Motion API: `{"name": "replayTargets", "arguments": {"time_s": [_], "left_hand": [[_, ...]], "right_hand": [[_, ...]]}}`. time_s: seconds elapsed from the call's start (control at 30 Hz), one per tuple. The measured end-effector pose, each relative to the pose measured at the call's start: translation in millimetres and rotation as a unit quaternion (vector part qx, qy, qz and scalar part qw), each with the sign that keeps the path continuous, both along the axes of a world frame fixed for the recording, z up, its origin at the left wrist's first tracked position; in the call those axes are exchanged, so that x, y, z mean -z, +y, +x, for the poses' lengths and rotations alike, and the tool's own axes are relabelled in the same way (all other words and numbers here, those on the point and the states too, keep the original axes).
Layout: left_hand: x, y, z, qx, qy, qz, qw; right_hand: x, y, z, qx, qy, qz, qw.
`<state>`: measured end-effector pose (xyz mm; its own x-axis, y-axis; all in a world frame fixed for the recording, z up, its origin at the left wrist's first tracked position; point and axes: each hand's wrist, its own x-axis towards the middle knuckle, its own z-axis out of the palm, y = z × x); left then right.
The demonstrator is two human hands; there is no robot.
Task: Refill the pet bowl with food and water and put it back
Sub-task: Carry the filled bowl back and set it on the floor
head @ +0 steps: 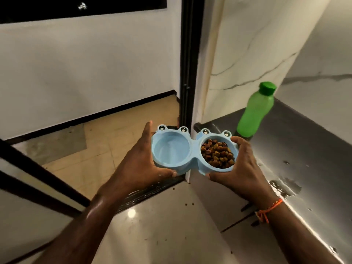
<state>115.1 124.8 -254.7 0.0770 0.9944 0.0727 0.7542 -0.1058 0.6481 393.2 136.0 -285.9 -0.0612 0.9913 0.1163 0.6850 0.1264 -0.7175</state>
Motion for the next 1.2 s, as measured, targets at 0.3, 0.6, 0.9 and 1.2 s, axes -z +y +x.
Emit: {"name": "replayTargets", "arguments": {"time_s": [0.3,0.6,0.9,1.2], "left_hand": [[0.6,-18.5,-118.3,-0.096,0.017,0.008,0.995],[14.5,-8.5,-216.0,-0.17,0.006,0.001,0.985],[41.7,56.1,-276.2,-0.233,0.001,-0.005,0.972],[60.0,162.9,-304.9,-0.27,-0.025,-0.015,0.963]], "right_hand": [[8.4,35.0,-124.3,-0.097,0.031,-0.001,0.995],[17.5,82.3,-229.3,-0.173,0.037,-0.016,0.984],[44.7,179.6,-300.8,-0.232,0.017,-0.018,0.972],[65.2,299.4,-343.0,-0.261,0.027,-0.011,0.965]]}}
